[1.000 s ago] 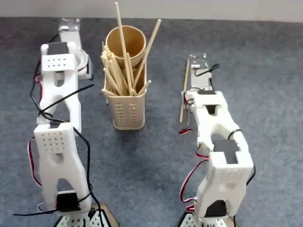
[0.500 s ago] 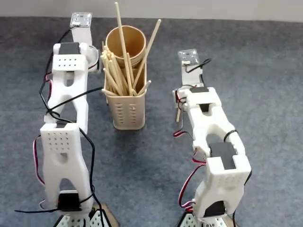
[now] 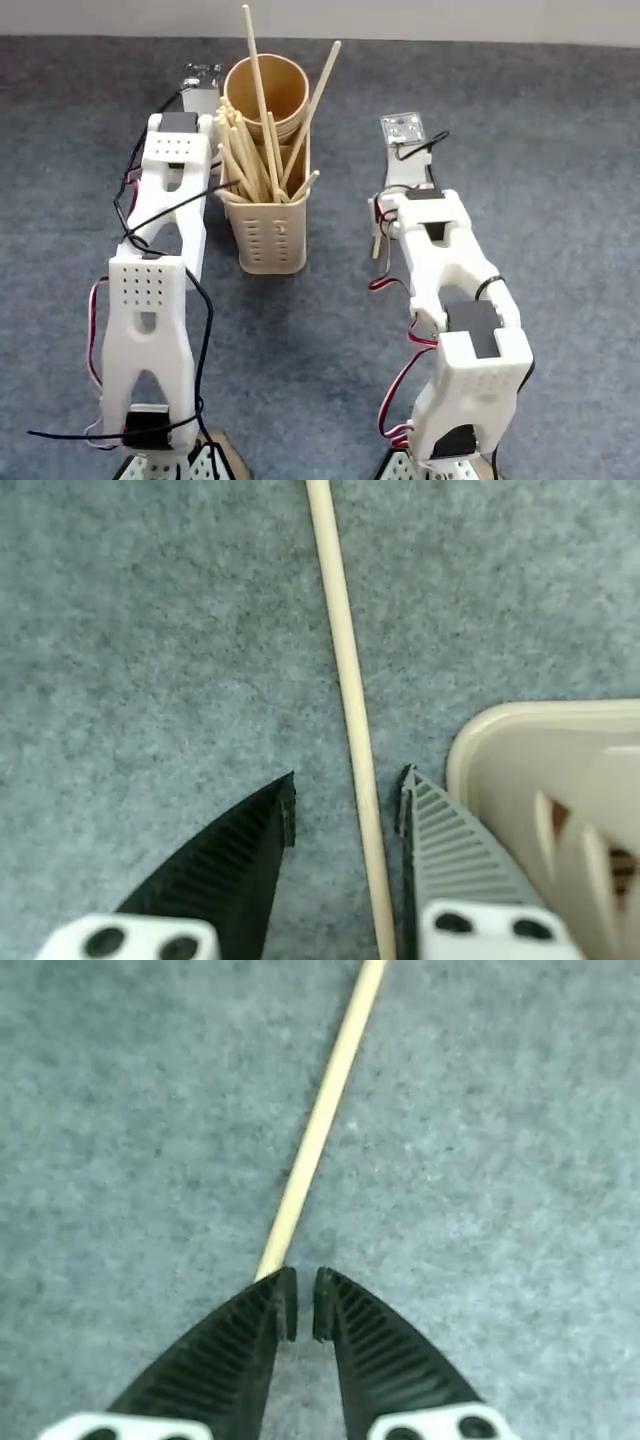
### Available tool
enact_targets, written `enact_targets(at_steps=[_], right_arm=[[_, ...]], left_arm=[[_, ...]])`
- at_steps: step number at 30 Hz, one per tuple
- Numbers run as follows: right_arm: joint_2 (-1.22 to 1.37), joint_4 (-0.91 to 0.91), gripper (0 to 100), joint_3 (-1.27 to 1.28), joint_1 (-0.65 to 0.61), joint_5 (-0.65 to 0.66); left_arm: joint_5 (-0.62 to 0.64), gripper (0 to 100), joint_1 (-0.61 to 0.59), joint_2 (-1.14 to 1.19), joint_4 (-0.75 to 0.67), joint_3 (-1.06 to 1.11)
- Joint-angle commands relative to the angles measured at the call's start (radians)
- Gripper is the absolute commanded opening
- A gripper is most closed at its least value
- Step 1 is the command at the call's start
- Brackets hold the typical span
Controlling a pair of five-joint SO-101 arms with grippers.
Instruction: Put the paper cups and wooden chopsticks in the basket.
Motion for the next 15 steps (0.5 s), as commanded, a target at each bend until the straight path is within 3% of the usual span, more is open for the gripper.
enact_targets(at_steps=[1, 5, 9, 15], right_arm=[[-0.042, 0.005, 5.3, -0.001, -0.001, -0.009], [-0.044, 0.005, 5.3, -0.001, 0.004, -0.009], [-0.047, 0.005, 6.3, -0.001, 0.004, -0.009], [-0.044, 0.007, 24.7, 0.001, -0.002, -0.003]], left_arm=[[0.008, 17, 0.013, 0.042, 0.064, -0.061], [0.009, 12, -0.038, 0.088, 0.127, -0.145], [0.058, 16, -0.088, 0.125, 0.189, -0.234], [0.068, 17, -0.077, 0.185, 0.226, -0.318]])
